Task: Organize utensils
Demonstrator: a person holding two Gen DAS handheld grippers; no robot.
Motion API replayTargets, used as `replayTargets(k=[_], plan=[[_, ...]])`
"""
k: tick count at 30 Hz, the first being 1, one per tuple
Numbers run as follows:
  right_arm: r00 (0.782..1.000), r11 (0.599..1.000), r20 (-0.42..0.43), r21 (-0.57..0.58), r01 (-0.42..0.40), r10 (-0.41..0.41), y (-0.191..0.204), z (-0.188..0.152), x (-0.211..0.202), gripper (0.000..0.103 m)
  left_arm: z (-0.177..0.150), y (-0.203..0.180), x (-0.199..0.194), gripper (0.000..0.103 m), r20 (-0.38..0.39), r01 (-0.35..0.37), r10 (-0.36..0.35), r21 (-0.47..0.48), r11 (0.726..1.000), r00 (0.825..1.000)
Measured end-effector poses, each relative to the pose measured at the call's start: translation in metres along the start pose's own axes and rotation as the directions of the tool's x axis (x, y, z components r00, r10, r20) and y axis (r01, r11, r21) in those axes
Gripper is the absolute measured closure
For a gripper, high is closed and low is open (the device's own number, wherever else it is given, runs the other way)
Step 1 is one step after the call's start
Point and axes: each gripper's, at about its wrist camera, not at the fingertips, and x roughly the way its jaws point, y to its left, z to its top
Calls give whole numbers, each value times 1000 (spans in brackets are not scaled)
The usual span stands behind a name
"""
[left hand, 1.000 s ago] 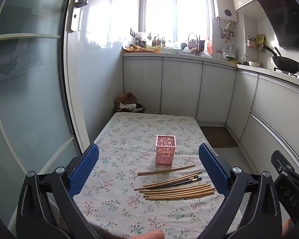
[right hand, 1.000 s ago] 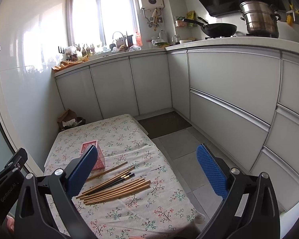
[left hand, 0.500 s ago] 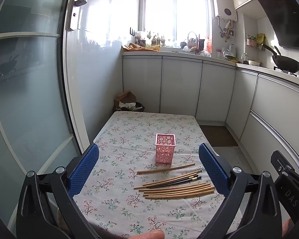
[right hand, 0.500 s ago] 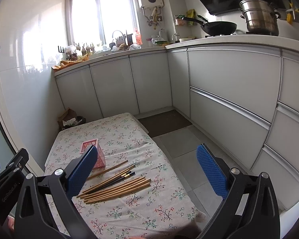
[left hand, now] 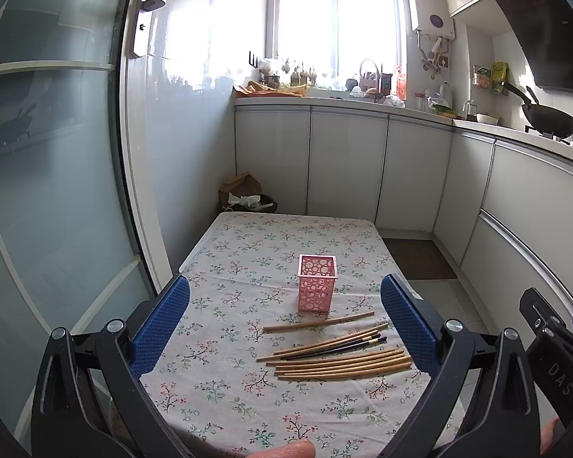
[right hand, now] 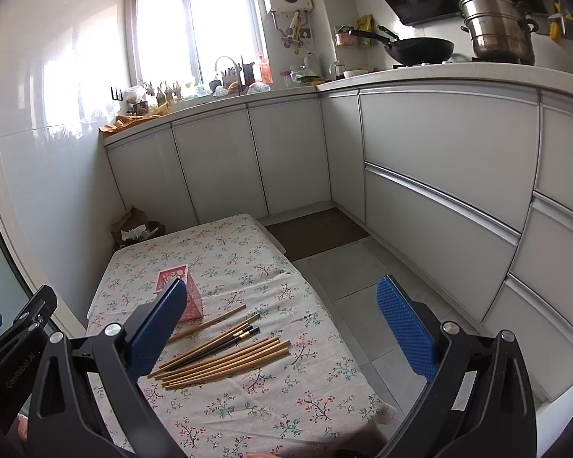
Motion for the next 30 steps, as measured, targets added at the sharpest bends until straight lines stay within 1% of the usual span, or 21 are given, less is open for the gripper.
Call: replayTargets(k=[16,18,20,21,23,24,25,27,28,29,30], plan=[[1000,1000,-16,8,1,-1,-3,1,5,6,-2,-4,6,7,-22,3,-3,16,1000,1000],[1000,1000,-25,23,-5,6,-7,1,8,6,0,-5,11,7,-34,15,-14,26,1000,999],[998,998,-47,62,-27,30,-15,1,16,6,4,-7,21,7,-52,48,-46,37,998,998],[997,995,-59,90,-41,46,-21,0,22,6,8,-9,28,7,-70,86,-83,44,995,994],[993,985,-84,154,-73,87,-36,-2,37,6,16,-13,43,7,-103,199,-192,60,978,976],[989,979,-99,185,-91,110,-43,-5,44,6,21,-18,53,7,-124,261,-251,78,962,960],[980,965,-131,239,-112,147,-56,-9,59,6,24,-24,62,7,-151,300,-284,101,948,947],[966,942,-183,314,-120,184,-75,-17,83,6,27,-47,95,7,-273,392,-336,185,901,901],[950,923,-224,365,-124,217,-87,-24,101,6,26,-61,118,7,-358,442,-351,218,870,866],[933,907,-258,401,-130,249,-96,-30,116,6,25,-70,132,7,-405,468,-354,230,853,843],[911,887,-299,443,-133,285,-105,-39,135,6,22,-82,150,7,-464,503,-355,246,829,812]])
